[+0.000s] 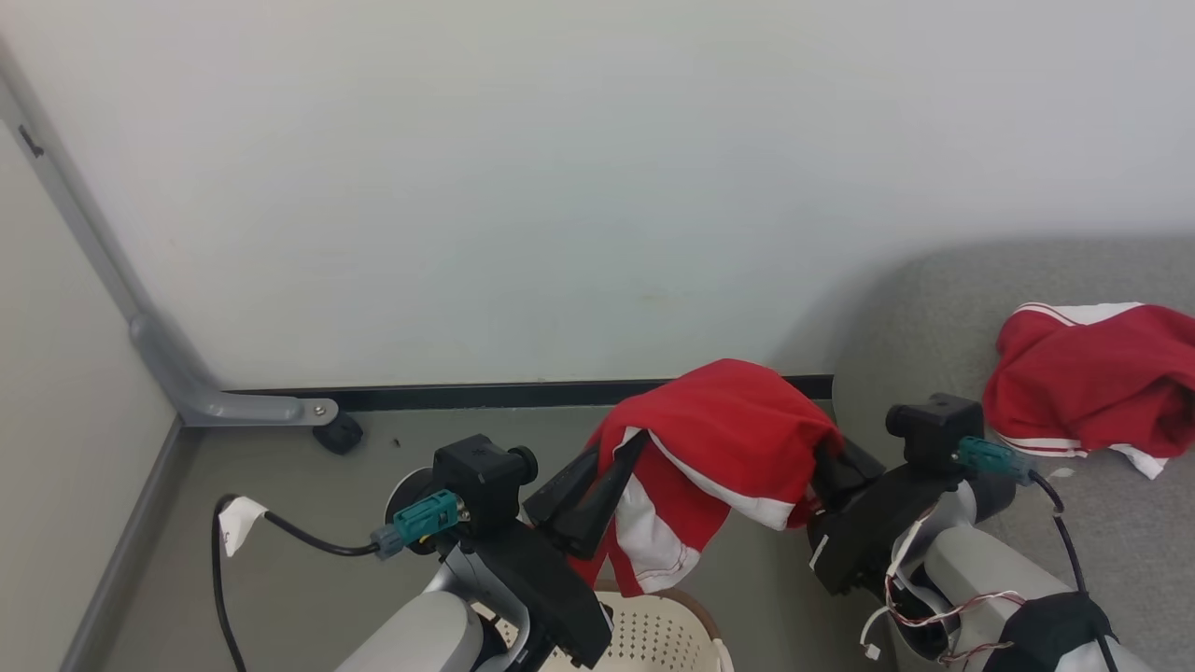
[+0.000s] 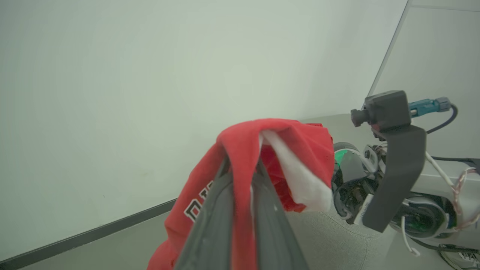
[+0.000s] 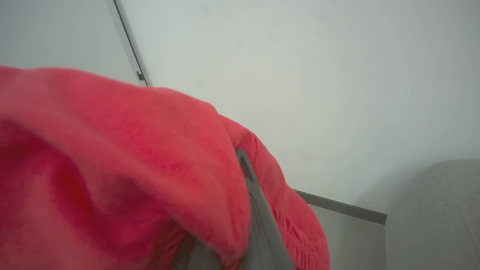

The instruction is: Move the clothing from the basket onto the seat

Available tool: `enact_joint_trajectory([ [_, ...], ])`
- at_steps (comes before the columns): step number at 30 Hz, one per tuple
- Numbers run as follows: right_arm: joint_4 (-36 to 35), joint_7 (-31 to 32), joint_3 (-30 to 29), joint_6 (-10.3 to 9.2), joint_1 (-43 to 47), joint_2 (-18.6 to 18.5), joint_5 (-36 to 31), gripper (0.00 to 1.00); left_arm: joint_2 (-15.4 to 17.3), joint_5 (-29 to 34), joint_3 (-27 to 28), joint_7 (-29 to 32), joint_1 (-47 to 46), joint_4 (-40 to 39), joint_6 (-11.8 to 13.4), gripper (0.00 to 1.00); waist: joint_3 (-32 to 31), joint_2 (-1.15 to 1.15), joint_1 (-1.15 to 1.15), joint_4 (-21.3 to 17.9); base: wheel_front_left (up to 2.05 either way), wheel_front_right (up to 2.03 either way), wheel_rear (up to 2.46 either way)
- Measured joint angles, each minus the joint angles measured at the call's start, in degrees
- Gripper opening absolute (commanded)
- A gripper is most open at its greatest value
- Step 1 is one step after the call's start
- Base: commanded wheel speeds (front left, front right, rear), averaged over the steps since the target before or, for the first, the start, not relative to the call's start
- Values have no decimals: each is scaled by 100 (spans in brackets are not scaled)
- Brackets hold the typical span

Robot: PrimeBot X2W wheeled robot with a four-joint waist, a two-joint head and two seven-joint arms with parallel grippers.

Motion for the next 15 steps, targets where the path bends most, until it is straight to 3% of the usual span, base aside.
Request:
enact_joint_trajectory([
  [1, -35, 0, -63, 0, 55, -30, 32, 0, 0, 0, -12, 0, 25, -1, 9, 90, -3, 0, 0, -33, 0, 0, 0],
  [2, -81, 0, -189, 0, 141, -71, 141, 0, 7, 0, -20, 0, 36, -23, 15, 100, -8, 0, 0, -100, 0, 0, 0],
  [15, -688, 0, -1133, -1, 337, -310, 332, 0, 62, 2, -110, 1, 154, -136, 41, 100, 21, 0, 0, -672, 0, 0, 0],
])
